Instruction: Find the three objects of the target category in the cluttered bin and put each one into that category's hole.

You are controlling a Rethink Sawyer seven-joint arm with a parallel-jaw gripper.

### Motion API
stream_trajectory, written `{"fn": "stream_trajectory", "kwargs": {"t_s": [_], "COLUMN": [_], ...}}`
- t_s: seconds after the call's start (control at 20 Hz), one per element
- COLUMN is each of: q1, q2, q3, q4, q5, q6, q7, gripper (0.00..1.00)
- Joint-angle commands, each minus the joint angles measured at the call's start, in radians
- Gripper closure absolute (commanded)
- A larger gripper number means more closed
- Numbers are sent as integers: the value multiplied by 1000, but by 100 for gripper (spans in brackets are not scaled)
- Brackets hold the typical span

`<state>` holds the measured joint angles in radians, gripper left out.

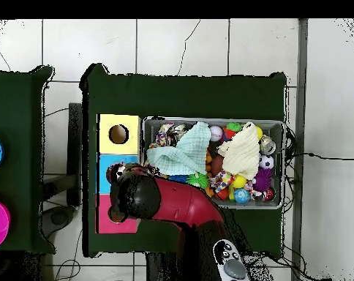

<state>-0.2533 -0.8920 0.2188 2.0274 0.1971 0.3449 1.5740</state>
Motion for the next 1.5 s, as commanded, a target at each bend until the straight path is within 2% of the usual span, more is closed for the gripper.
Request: {"fn": "stream_trajectory", "kwargs": {"t_s": [0.05,0.5,0.7,1.0,1.5], "q1": [-1,0,34,54,80], "q2": [46,49,50,36,71], "q3": [47,66,46,37,16], "q4": [33,50,23,42,22], "q5": [57,77,96,111,115], "q6": [-52,-73,-41,-39,-62], "q7": [225,229,247,249,242], "gripper": [100,100,100,100,100]}}
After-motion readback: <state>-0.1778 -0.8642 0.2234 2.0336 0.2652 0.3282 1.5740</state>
